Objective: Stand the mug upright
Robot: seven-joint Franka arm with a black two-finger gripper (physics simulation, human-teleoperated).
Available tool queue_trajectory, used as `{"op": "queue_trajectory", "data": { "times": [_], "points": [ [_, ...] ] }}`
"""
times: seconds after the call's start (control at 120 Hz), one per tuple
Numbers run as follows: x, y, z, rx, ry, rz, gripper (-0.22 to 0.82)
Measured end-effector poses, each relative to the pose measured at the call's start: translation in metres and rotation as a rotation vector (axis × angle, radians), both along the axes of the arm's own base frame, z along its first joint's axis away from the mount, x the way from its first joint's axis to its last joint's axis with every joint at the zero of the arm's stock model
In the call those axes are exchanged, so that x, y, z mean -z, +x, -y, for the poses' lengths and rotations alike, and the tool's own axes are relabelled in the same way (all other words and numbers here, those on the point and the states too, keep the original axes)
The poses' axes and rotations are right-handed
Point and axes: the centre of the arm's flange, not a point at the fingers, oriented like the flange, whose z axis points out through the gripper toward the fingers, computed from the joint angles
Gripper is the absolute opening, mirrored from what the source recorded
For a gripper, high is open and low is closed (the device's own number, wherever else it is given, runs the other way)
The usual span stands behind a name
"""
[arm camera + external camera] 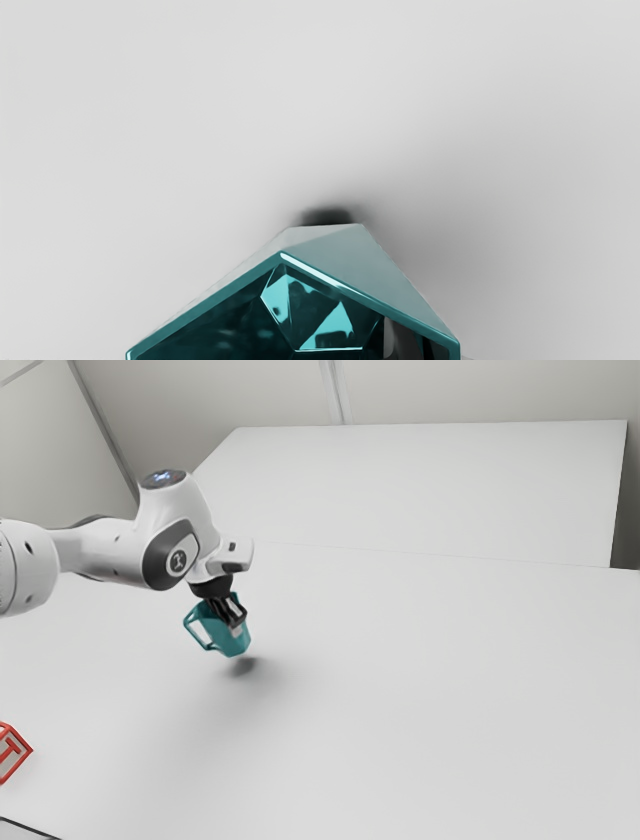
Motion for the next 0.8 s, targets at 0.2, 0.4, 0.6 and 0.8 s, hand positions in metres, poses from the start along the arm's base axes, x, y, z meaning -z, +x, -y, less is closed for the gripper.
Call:
{"op": "queue_trajectory", "data": {
  "times": [0.2,0.4,0.6,0.8],
  "points": [
    [0.01,0.004,-0.007,-0.023,0.006,0.001,-0.18],
    [0.021,0.01,0.004,-0.015,0.008,0.007,-0.18],
    [0.033,0.014,0.004,-0.027,0.008,-0.003,-0.18],
    [0.035,0.015,0.004,-0.037,0.005,-0.002,-0.18]
  ]
}}
